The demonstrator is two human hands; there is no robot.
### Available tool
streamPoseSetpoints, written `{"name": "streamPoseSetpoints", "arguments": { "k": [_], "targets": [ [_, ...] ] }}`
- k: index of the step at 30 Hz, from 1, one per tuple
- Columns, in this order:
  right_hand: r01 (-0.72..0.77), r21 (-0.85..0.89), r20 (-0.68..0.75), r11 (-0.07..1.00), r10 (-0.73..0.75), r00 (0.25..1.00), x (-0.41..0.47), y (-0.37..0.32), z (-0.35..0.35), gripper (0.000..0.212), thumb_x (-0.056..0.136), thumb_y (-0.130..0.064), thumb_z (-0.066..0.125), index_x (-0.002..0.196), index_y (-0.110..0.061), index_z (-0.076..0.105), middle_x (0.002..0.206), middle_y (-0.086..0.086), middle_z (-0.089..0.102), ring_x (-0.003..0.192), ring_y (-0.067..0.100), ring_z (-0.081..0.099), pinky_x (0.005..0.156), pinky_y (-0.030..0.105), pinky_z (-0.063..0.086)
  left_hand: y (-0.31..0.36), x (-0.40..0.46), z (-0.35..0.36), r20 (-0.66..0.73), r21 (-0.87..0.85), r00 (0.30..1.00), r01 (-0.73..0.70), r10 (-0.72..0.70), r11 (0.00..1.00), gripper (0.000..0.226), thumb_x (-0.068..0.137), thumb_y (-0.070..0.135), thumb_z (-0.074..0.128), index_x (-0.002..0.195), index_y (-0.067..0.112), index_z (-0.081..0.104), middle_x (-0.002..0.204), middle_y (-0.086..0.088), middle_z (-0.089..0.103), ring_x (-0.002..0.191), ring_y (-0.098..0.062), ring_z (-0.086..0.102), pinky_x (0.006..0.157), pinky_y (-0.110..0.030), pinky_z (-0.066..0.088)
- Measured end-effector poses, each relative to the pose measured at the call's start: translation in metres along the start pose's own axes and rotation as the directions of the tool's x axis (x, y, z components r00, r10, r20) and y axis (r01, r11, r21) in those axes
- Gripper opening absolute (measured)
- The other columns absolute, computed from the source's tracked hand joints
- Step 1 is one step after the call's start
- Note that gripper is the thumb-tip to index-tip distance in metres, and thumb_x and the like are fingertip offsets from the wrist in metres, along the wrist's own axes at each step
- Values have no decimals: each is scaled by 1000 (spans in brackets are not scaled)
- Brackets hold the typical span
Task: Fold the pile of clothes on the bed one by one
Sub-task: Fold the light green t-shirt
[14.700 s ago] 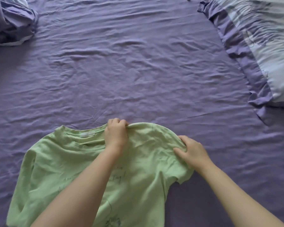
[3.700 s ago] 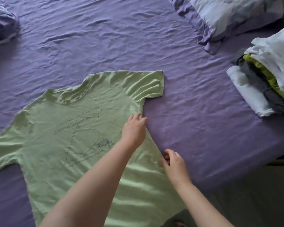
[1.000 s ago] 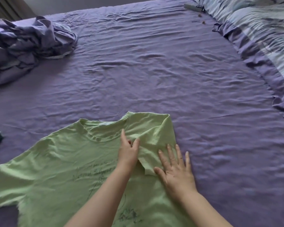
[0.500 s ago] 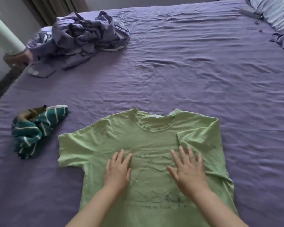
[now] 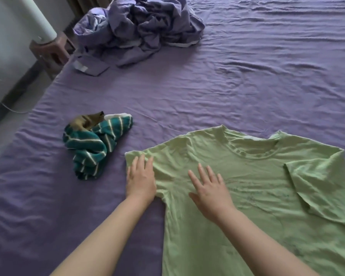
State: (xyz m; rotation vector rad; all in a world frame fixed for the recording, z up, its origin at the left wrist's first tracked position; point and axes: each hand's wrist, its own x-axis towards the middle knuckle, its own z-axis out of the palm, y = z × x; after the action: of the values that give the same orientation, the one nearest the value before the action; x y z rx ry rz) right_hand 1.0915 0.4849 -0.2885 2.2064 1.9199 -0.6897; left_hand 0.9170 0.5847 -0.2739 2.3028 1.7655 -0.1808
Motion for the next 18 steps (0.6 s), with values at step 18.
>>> {"name": "streamPoseSetpoints", "arguments": {
  "k": [18],
  "targets": [
    [-75, 186, -72, 980, 90, 993, 32, -34, -3, 70, 93, -54, 39, 150, -28, 7, 157, 8, -16, 146, 25, -1, 117, 40, 7, -30, 38, -33, 147, -327, 968, 243, -205, 913, 21, 84, 38, 55, 89, 19, 48, 106, -7, 62, 99, -29, 54, 77, -36, 39]
  ]
}}
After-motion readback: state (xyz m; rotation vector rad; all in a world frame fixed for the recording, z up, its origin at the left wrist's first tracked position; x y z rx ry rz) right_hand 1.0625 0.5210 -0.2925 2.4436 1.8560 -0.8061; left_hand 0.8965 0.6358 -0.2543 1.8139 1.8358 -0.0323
